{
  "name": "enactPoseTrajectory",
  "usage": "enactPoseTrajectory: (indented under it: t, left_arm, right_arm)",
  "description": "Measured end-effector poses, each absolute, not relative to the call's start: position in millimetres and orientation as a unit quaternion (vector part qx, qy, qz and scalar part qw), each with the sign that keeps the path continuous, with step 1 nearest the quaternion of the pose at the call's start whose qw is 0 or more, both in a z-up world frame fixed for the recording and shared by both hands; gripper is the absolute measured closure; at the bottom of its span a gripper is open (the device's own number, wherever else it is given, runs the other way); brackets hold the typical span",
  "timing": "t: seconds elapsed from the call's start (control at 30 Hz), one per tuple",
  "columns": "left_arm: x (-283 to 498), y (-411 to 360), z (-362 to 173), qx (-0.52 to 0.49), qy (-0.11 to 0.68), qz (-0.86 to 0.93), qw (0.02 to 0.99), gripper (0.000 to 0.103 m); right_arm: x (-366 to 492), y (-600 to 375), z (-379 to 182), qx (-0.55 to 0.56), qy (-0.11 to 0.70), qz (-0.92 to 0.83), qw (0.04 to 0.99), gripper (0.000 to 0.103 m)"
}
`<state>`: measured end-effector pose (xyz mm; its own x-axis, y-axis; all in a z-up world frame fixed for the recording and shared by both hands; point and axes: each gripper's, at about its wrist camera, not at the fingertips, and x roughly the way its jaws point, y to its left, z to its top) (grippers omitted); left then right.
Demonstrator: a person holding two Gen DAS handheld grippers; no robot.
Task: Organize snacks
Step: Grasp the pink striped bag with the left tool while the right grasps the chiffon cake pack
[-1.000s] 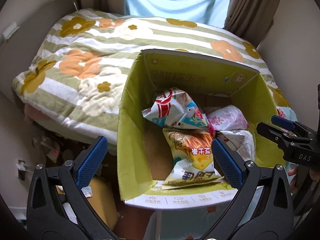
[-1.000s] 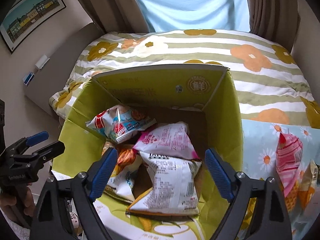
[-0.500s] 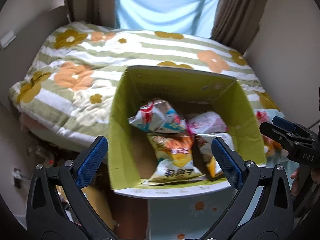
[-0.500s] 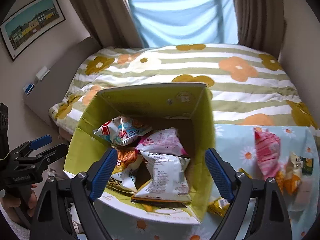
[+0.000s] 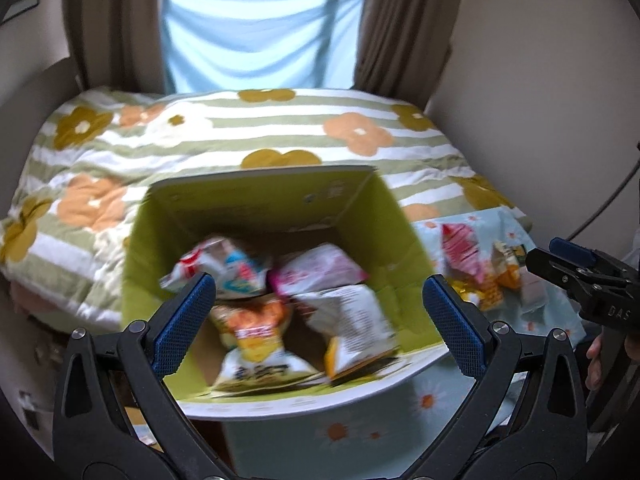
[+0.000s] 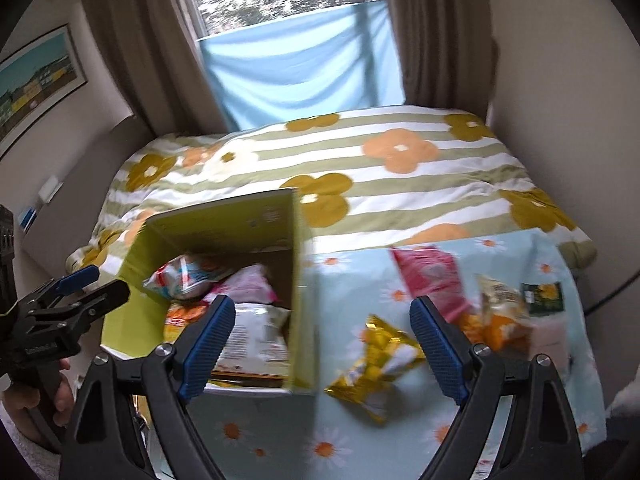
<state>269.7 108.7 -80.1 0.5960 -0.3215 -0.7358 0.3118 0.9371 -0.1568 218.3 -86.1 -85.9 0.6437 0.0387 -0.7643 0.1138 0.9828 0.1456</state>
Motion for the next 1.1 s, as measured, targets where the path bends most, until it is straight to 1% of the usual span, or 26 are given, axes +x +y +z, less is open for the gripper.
enactPoseTrajectory:
  t: [0.37, 0.4, 0.43, 0.63, 0.73, 0.83, 0.97, 1.1]
  left_arm:
    - [258, -11, -83, 0.0, 0.432, -0.197, 0.88, 0.0]
    - [258, -22, -85, 0.0, 0.435, -0.197, 0.879, 0.0]
    - [258, -35, -88, -0.001, 0.44, -0.198, 0.876, 0.0]
    - [264, -108, -109, -0.003, 0.461, -0.192, 0.866, 0.0]
    - [272, -133, -123, -0.01, 0.476, -0.183, 0.86, 0.0]
    - [283, -150, -139, -0.015, 0.49, -0.172, 0.855, 0.0]
    - [300, -162, -159, -0.019, 0.509, -0.16, 0.846, 0.0]
    - [323, -171, -185, -0.024, 0.532, -0.159, 0.831, 0.0]
  right_arm:
    - [186, -199, -97, 0.105, 0.428, -0.044, 0.896, 0.016]
    - [182, -211, -100, 0.104, 0.431, -0.043, 0.895, 0.01]
    - [181, -218, -102, 0.104, 0.433, -0.041, 0.895, 0.0]
    - [178, -268, -120, 0.093, 0.446, -0.017, 0.89, 0.0]
    - [185, -284, -134, 0.092, 0.471, 0.004, 0.877, 0.0]
    - [193, -296, -151, 0.095, 0.495, 0.027, 0.863, 0.0]
    - [202, -299, -171, 0.095, 0.503, 0.039, 0.858, 0.0]
    - [216, -302, -196, 0.118, 0.521, 0.039, 0.844, 0.0]
